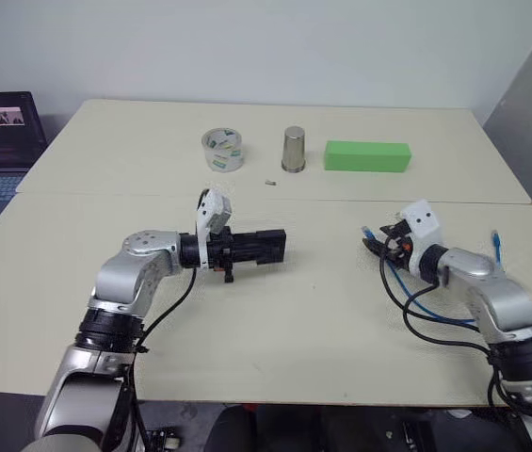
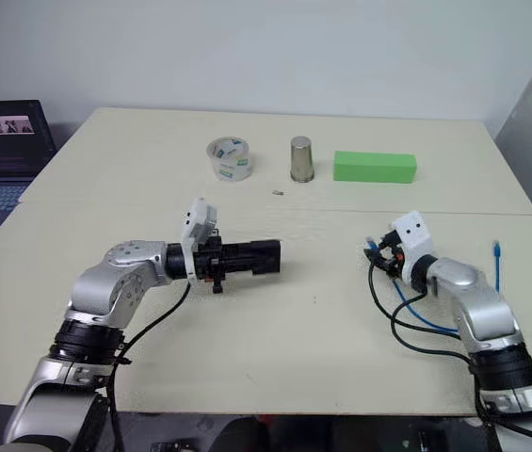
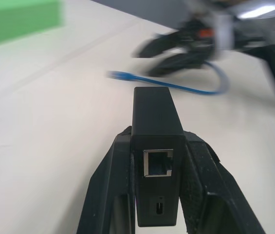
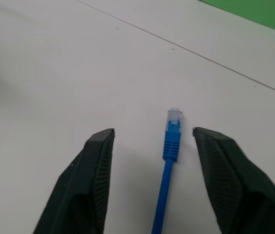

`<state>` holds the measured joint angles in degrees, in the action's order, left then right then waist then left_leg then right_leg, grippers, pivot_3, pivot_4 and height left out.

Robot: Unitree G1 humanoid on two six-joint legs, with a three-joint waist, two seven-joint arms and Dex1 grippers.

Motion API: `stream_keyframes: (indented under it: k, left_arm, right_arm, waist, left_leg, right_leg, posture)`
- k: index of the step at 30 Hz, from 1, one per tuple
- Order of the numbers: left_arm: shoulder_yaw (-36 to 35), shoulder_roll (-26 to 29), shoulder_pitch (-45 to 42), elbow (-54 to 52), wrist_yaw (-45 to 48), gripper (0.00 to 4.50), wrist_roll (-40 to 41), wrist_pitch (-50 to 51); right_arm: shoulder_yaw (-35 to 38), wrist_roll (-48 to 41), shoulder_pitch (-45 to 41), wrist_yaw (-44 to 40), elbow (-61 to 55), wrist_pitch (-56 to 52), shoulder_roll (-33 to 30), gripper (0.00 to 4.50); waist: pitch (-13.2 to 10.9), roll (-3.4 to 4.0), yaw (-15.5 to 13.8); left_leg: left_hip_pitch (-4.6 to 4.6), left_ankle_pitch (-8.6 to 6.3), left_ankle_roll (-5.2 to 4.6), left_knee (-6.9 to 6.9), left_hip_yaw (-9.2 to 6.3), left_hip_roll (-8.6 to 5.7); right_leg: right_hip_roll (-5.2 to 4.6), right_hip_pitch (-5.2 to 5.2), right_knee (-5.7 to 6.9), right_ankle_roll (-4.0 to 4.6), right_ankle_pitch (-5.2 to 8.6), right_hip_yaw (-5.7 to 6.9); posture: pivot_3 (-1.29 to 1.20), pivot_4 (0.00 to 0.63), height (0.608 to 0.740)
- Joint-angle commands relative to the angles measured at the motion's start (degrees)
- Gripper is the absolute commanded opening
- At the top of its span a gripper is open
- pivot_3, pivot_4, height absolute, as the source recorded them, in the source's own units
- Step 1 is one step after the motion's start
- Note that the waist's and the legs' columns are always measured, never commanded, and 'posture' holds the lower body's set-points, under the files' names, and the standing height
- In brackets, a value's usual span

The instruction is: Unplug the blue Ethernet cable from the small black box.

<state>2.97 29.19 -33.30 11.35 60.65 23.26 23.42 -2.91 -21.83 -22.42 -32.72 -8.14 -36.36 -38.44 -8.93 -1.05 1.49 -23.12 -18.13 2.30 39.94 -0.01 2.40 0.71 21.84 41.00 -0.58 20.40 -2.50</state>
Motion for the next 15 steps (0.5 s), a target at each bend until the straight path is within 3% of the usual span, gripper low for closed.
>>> stream_keyframes:
  k: [1, 6, 11, 13, 15]
  left_arm:
    - [-4.1, -3.4, -1.9, 6.9, -13.5, 0.78, -7.4, -14.6]
    - [-6.0, -5.6, -2.6, 18.2, -22.3, 0.78, -13.1, -29.3]
    - [-7.2, -7.7, -3.3, 27.5, -25.7, 0.78, -13.8, -34.0]
    - [-7.6, -8.1, -3.3, 29.6, -26.1, 1.48, -13.8, -34.9]
    - [-7.8, -8.3, -3.1, 30.6, -25.4, 1.86, -13.4, -35.3]
  right_arm:
    - [3.2, -10.6, 1.6, -10.2, -16.8, -3.4, -4.1, 3.64]
    - [0.8, -11.4, -0.1, -10.2, -22.7, -5.7, -4.1, 3.64]
    - [-1.6, -10.1, -1.5, -9.7, -22.9, -6.0, -2.9, 3.64]
    - [-2.1, -9.5, -1.6, -9.7, -22.8, -5.8, -3.0, 3.67]
    - [-2.3, -9.2, -1.5, -9.8, -22.7, -5.7, -3.1, 3.67]
  waist:
    - [0.0, 0.02, -0.2]
    - [0.0, -0.01, 0.0]
    - [0.0, -0.04, 0.0]
    - [0.0, -0.06, -0.1]
    - [0.0, -0.07, -0.1]
  left_leg:
    - [0.01, 0.00, 0.00, 0.00, -0.01, 0.00]
    - [0.03, -0.01, -0.01, -0.01, -0.05, 0.05]
    - [0.06, 0.00, -0.01, 0.01, -0.04, -0.02]
    - [0.05, 0.00, 0.00, 0.02, -0.04, -0.03]
    - [0.05, 0.00, 0.00, 0.02, -0.05, -0.03]
  right_leg:
    - [0.00, -0.01, 0.00, 0.00, 0.00, 0.01]
    - [0.04, -0.03, 0.00, 0.00, 0.00, 0.04]
    - [-0.01, -0.06, 0.00, 0.00, 0.00, 0.05]
    - [-0.03, -0.06, -0.01, 0.00, 0.00, 0.05]
    - [-0.04, -0.06, 0.00, 0.00, 0.00, 0.07]
  posture:
    - [0.00, 0.150, 0.740]
    - [0.00, 0.150, 0.740]
    - [0.00, 0.150, 0.740]
    - [0.00, 0.150, 0.740]
    - [0.00, 0.150, 0.740]
